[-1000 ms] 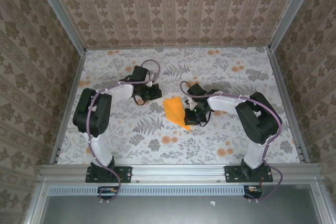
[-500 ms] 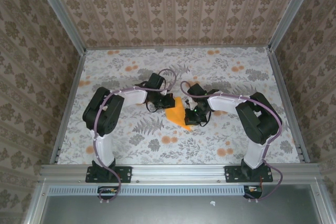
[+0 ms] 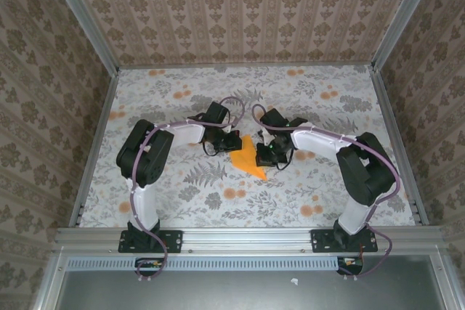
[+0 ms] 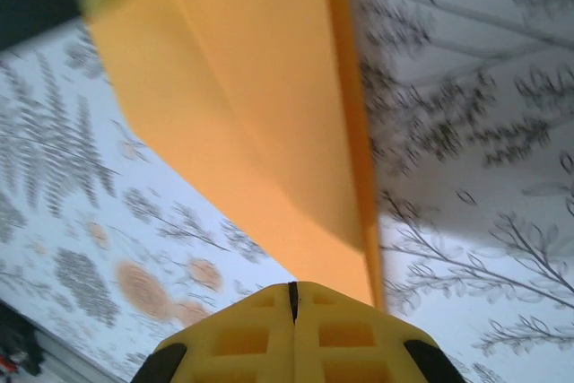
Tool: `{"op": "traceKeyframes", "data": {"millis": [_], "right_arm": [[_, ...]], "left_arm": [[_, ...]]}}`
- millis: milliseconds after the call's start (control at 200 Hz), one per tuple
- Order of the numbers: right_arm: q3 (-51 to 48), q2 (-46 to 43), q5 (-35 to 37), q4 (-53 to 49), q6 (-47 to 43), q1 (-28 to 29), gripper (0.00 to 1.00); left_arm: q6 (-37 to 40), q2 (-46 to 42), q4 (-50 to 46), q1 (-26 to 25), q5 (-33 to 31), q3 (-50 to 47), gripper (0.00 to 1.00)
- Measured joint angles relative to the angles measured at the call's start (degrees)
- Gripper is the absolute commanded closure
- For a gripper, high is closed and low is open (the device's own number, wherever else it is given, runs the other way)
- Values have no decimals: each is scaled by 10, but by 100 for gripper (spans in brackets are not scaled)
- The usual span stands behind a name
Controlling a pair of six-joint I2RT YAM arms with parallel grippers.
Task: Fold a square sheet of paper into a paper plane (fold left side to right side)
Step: Fourth fold the wing at the center of the table.
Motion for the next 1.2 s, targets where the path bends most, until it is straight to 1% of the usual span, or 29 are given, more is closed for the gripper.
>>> {"op": "traceKeyframes", "data": {"millis": [85,225,365,525,860,1200], "right_arm": [[21,11,-4,17,11,0,100],[50,59,-8,47,24,4,100],[61,99,-12,53,26,11,100],[62,112,-12,51,25,14,100],[39,104,-11,51,20,14,100],[-42,37,5,50,19,14,100]], "left_arm": [[0,0,0,0,-1,0,96],[0,0,0,0,-1,0,96],[0,0,0,0,-1,0,96],[0,0,0,0,-1,0,96],[0,0,0,0,-1,-1,97],[0,0,-2,-5,3,-1,97]]}}
